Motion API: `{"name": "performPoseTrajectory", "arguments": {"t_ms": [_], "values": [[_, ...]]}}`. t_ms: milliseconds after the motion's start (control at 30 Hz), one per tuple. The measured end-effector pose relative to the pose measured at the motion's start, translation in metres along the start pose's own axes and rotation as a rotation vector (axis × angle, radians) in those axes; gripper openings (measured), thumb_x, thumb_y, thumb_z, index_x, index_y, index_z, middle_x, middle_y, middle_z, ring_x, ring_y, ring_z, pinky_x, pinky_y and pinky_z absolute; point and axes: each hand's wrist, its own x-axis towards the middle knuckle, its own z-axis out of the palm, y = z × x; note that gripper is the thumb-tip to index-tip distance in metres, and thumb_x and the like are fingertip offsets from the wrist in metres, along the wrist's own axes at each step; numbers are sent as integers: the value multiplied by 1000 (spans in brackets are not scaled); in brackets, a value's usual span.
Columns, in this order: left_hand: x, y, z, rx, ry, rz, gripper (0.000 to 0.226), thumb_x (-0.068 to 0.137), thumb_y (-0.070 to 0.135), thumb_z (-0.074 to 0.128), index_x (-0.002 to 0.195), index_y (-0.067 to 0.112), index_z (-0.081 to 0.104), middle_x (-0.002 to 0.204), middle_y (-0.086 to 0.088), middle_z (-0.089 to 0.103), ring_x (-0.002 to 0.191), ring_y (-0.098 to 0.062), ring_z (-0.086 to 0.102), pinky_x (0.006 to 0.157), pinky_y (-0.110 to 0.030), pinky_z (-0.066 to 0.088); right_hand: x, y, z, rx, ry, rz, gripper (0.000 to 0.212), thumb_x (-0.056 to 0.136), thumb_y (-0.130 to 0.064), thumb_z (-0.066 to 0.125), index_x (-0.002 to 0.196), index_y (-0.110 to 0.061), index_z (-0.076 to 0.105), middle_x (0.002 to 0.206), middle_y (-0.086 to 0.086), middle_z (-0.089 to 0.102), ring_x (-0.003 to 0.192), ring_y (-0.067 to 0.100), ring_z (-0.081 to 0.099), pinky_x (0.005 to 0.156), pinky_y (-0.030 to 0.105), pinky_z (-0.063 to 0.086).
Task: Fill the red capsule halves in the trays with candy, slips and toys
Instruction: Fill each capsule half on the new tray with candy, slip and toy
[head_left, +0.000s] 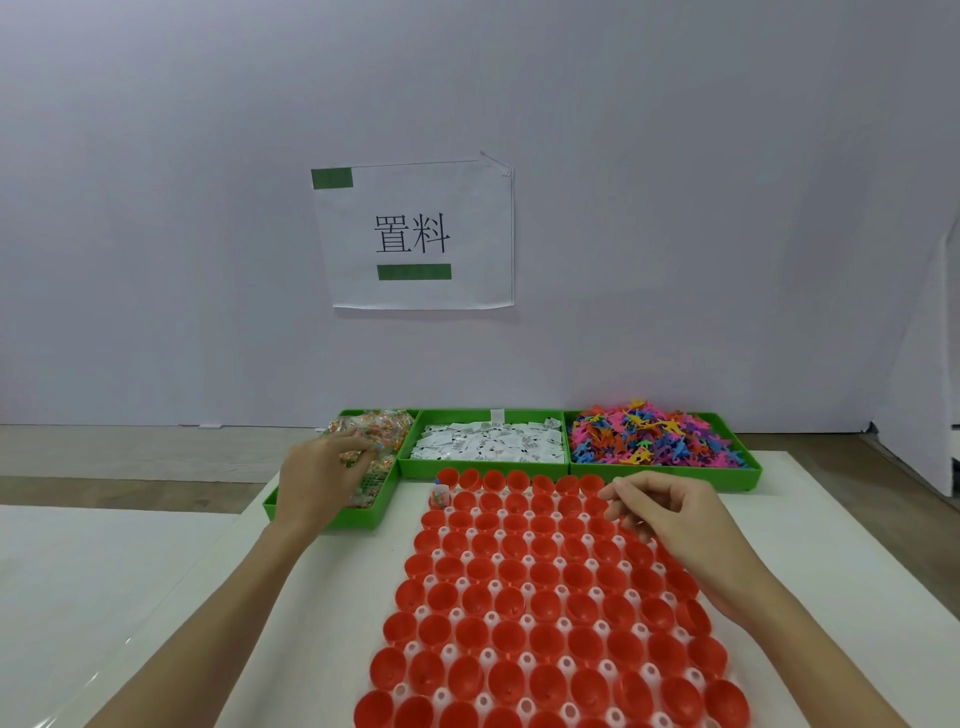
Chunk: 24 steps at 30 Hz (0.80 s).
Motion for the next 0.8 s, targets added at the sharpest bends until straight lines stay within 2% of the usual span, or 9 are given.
{"name": "performPoseTrajectory", "arguments": {"t_ms": [67, 167, 233, 333, 467, 567, 667, 733, 800], "values": [[-2, 3, -2, -163, 29, -97, 9, 83, 13, 83, 91, 17, 84, 105, -6, 79, 95, -21, 75, 83, -37, 59, -1, 0, 1, -1, -4, -1, 22, 99, -18, 62, 88, -22, 81, 80, 6, 77, 69, 10, 66, 59, 18, 52], [-5, 15, -7, -409, 81, -284, 9, 86, 15, 81, 83, 23, 78, 81, 5, 77, 83, -18, 75, 73, -19, 56, -1, -2, 3, 2, -10, -4, 22, 99, -19, 63, 88, -22, 81, 80, 6, 77, 69, 10, 65, 60, 17, 52], [-12, 29, -13, -557, 133, -373, 11, 87, 16, 80, 80, 19, 73, 76, 4, 74, 78, -17, 74, 69, -13, 55, -1, -5, 4, -1, -9, -15, 22, 99, -19, 62, 88, -22, 81, 81, 6, 77, 68, 9, 66, 60, 17, 52], [-33, 52, -17, -787, 88, -426, 13, 88, 10, 79, 82, 10, 67, 79, -3, 77, 81, -18, 76, 74, -21, 59, 4, -11, 12, -64, -24, -48, 20, 100, -18, 62, 91, -21, 81, 81, 4, 77, 69, 9, 67, 61, 16, 52], [-65, 80, -22, -1037, -28, -477, 10, 91, 0, 73, 90, 7, 66, 84, -11, 78, 82, -25, 78, 74, -21, 60, 40, -21, 35, -310, -86, -104, 15, 99, -17, 64, 97, -21, 78, 80, -5, 77, 72, 4, 69, 65, 12, 51], [-72, 93, -29, -1066, -139, -426, 25, 93, 1, 70, 104, 24, 73, 84, -10, 78, 78, -24, 77, 74, -21, 59, 79, -22, 56, -522, -102, -146, 16, 99, -16, 64, 103, -19, 79, 84, -8, 77, 78, 2, 70, 77, 15, 53], [-74, 96, -33, -1034, -215, -367, 27, 96, 6, 67, 101, 30, 79, 86, -6, 78, 77, -21, 75, 74, -20, 57, 113, -15, 76, -728, -155, -151, 20, 100, -11, 62, 113, -11, 77, 110, 3, 77, 102, 12, 70, 96, 24, 52], [-75, 94, -33, -1029, -229, -360, 29, 98, 8, 65, 102, 32, 80, 86, -5, 78, 75, -20, 73, 73, -20, 57, 129, -6, 85, -837, -198, -141, 22, 99, -10, 62, 117, -7, 75, 122, 8, 73, 110, 18, 69, 101, 28, 51], [-75, 89, -33, -1029, -222, -365, 30, 99, 9, 64, 103, 34, 81, 84, -4, 78, 73, -19, 73, 73, -19, 57, 141, 2, 89, -937, -236, -119, 22, 97, -12, 66, 117, -4, 74, 124, 11, 72, 110, 21, 69, 101, 33, 53]]}}
